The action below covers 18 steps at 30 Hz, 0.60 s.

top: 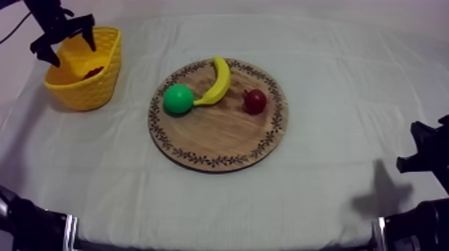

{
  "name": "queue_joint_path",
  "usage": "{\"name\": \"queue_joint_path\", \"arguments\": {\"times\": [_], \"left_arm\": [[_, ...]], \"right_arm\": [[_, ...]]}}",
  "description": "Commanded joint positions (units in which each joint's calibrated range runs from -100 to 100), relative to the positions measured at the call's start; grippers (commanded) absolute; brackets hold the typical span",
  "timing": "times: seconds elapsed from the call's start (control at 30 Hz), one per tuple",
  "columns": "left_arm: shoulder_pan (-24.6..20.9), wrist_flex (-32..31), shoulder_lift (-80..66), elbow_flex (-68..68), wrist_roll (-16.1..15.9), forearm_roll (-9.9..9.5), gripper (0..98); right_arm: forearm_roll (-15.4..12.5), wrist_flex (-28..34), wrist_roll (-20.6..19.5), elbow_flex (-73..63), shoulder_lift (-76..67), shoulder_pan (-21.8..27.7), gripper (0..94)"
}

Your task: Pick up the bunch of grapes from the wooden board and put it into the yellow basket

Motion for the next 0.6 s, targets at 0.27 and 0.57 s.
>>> {"name": "queue_joint_path", "arguments": {"times": [0.27,0.57], "left_arm": [[-0.2,-1.9,-17.1,10.5,-1.3,0.55,79.6],[-2.8,-6.9,-33.8,23.5,-4.7,1.51,65.6]], "right_arm": [[0.0,0.0,0.0,0.0,0.0,0.0,0.3],[0.0,0.0,0.0,0.0,0.0,0.0,0.3]]}}
